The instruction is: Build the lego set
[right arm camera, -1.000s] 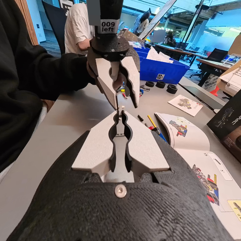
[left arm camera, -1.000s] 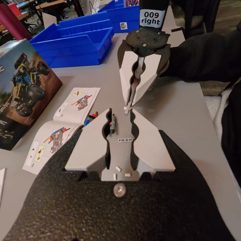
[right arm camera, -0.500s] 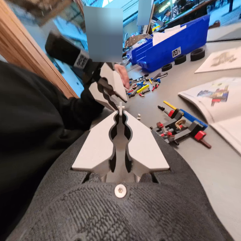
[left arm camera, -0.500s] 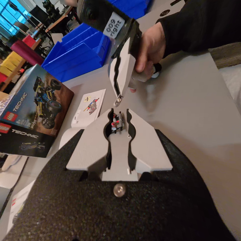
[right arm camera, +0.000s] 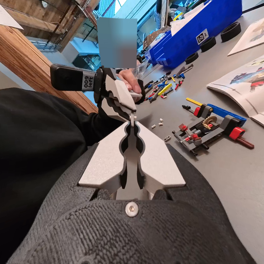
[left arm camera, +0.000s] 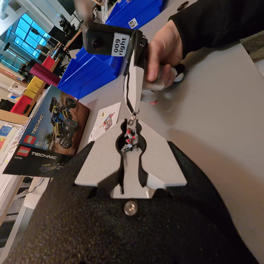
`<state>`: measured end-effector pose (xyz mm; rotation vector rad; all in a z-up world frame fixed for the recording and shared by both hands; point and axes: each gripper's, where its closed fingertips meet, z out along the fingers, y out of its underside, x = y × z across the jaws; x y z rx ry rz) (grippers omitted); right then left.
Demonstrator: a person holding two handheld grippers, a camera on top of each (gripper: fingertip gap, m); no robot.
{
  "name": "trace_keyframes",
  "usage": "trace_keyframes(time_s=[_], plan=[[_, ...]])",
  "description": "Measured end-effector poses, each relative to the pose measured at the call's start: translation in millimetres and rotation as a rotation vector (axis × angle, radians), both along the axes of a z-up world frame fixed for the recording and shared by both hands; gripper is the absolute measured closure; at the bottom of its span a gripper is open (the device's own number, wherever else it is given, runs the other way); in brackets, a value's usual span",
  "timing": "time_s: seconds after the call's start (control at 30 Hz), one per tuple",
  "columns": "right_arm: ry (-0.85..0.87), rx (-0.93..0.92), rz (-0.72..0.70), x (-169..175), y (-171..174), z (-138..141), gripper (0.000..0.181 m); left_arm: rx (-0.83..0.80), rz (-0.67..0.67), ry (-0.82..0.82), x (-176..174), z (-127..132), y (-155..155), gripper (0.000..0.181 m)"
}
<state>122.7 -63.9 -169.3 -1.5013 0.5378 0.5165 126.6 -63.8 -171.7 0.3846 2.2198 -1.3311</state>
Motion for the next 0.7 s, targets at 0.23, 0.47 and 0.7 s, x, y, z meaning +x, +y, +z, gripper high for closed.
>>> trace_keyframes(time_s=[0.23, 0.47, 0.7], plan=[[-0.056, -0.023, -0.017, 0.0, 1.0, 0.6, 0.176, 0.038, -0.008, -0.082, -1.6, 0.3, 2.6, 0.176], [-0.528, -0.461, -0.178, 12.4, 4.6, -26.3, 0.156, 0.055, 0.197, -0.13, 19.3, -1.3, 38.6, 0.176], [-0.815, -0.65, -0.046, 0.4, 54.3, -51.8, 0.161, 0.064, 0.443, -0.264, 29.1, -31.5, 101.4, 0.176]])
